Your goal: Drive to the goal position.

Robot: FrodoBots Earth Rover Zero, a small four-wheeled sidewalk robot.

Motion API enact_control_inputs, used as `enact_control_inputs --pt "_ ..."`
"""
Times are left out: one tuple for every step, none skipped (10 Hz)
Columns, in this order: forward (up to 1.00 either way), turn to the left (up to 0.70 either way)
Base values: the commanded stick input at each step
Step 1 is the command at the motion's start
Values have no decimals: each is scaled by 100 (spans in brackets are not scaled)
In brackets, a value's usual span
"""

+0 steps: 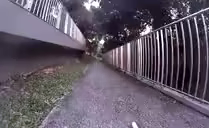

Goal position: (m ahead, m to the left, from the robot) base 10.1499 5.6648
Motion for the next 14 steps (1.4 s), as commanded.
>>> enact_control_inputs --pt "70 0" --pt "70 0" --pt "70 0" --pt "70 0" --pt "70 0" --pt "70 0" --pt "70 0" --pt "70 0" --pt "70 0" --pt "70 0" --pt "70 0" --pt "70 0" --pt "70 0" --pt "70 -2"
